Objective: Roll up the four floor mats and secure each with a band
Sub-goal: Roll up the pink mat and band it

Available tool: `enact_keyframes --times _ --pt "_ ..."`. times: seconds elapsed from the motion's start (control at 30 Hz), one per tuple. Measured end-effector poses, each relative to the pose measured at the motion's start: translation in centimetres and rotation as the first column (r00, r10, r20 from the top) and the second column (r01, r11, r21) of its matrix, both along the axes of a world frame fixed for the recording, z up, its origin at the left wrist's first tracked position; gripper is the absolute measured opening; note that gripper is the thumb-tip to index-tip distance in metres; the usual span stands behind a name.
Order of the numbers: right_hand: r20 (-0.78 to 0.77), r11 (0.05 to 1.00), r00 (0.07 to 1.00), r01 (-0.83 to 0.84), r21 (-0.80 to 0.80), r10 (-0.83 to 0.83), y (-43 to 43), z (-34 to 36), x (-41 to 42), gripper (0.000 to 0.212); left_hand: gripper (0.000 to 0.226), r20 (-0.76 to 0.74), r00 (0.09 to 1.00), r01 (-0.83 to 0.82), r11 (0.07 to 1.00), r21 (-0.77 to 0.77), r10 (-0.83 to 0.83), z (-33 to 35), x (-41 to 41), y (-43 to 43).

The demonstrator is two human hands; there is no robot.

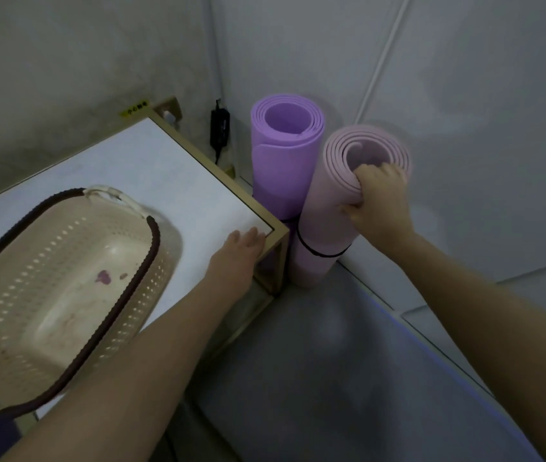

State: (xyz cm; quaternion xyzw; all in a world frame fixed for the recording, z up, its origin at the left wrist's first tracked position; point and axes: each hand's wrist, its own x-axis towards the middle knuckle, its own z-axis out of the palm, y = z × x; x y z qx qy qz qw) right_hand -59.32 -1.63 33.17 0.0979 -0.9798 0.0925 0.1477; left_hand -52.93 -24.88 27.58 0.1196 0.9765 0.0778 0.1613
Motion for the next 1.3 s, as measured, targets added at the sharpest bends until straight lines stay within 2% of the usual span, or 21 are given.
enact_keyframes --times 0.27,0.63,0.73,0.8,0.83,0.87,0.93,0.97,1.03,1.07,1.1,1.2,1.3 --pt "0.185 0.998 0.981 0.060 0.036 -0.065 0.7 0.6 -0.1 0.053 0.068 -0.004 0.999 0.053 0.998 -0.041 -0.054 0.2 -0.3 -0.1" --pt "0.326 0.981 0.937 0.069 0.184 -0.127 1.7 0.8 1.7 0.061 0.064 0.043 0.995 0.092 0.994 -0.065 -0.090 0.7 -1.7 -0.4" --pt "0.381 0.976 0.917 0.035 0.215 -0.117 1.9 1.3 0.6 0.063 0.043 0.050 0.987 0.159 0.981 -0.112 -0.154 1.3 -3.2 -0.5" --pt "0.390 0.971 0.916 -0.007 0.241 -0.090 2.0 1.6 -0.7 0.060 0.030 0.037 0.987 0.156 0.986 -0.058 -0.154 1.8 -5.1 -0.5" --pt "0.387 0.968 0.919 -0.025 0.249 -0.076 2.0 1.7 -1.5 0.057 0.027 -0.013 0.989 0.145 0.989 -0.009 -0.145 2.2 -6.2 -0.4" --pt "0.381 0.968 0.923 -0.037 0.247 -0.062 2.0 1.9 -2.4 0.054 0.026 -0.140 0.980 0.147 0.988 0.047 -0.139 2.7 -7.5 -0.2" --pt "0.359 0.975 0.933 -0.059 0.216 -0.023 1.9 2.0 -4.3 0.048 0.042 -0.403 0.907 0.156 0.986 0.064 -0.117 3.7 -10.4 0.5" --pt "0.342 0.976 0.940 -0.070 0.205 -0.004 1.8 1.9 -5.1 0.045 0.055 -0.480 0.872 0.137 0.989 0.050 -0.097 4.2 -11.9 1.0" --pt "0.295 0.979 0.955 -0.098 0.179 0.041 1.1 1.6 -6.5 0.043 0.079 -0.404 0.908 0.098 0.994 -0.056 -0.112 5.3 -14.5 1.9" --pt "0.272 0.981 0.960 -0.114 0.156 0.068 0.7 1.5 -7.3 0.042 0.084 -0.339 0.935 0.073 0.991 -0.108 -0.106 5.6 -15.7 2.2" --pt "0.254 0.983 0.962 -0.132 0.131 0.095 0.2 1.6 -8.1 0.042 0.083 -0.311 0.945 0.056 0.988 -0.147 -0.099 5.8 -16.8 2.5" --pt "0.257 0.975 0.952 -0.200 0.100 0.169 -0.9 3.2 -11.5 0.044 0.057 -0.348 0.934 0.005 0.977 -0.215 -0.082 6.4 -19.5 2.0" --pt "0.236 0.969 0.949 -0.232 0.082 0.208 -1.6 4.7 -14.4 0.044 0.053 -0.328 0.942 -0.024 0.958 -0.284 -0.073 7.6 -21.1 0.1"
